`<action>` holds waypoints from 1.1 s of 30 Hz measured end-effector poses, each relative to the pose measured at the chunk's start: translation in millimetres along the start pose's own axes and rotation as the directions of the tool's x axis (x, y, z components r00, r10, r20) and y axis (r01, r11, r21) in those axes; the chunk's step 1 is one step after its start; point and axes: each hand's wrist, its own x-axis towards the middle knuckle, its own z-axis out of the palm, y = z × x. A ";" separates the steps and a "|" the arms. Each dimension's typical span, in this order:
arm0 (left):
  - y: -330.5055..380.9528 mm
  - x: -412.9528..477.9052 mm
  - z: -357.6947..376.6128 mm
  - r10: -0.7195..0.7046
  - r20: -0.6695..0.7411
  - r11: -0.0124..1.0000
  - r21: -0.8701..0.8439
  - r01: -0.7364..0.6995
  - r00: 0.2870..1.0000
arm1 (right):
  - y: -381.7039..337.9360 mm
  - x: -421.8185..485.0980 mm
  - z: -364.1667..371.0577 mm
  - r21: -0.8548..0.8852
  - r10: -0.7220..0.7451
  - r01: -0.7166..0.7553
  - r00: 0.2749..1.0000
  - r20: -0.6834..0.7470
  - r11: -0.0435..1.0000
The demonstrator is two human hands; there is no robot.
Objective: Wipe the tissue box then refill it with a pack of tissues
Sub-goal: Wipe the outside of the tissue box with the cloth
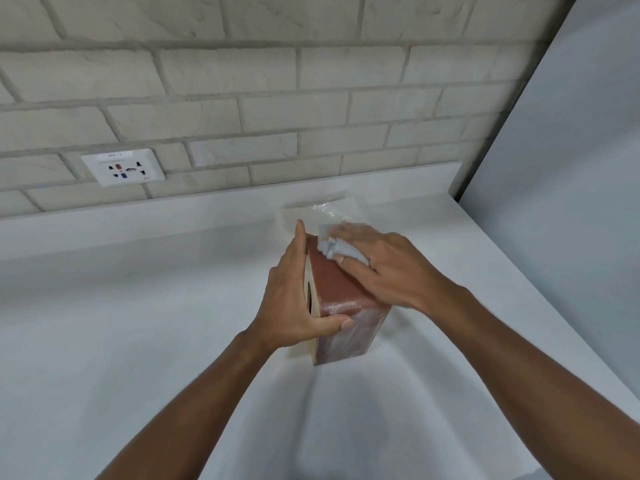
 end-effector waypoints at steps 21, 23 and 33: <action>0.1 -10.2 0.1 -0.009 0.078 0.990 -0.136 0.019 0.997 | 12.7 -2.2 -0.9 0.040 0.018 -0.017 1.000 -0.010 0.999; -3.1 -11.8 -2.7 -0.010 0.114 0.985 -0.168 0.030 0.993 | 12.8 0.3 -5.2 0.034 0.035 -0.035 0.999 0.011 0.999; -9.0 -8.8 0.9 -0.004 0.069 0.999 0.034 0.002 0.998 | -23.9 48.4 -2.9 0.013 0.139 -0.141 0.983 0.122 0.990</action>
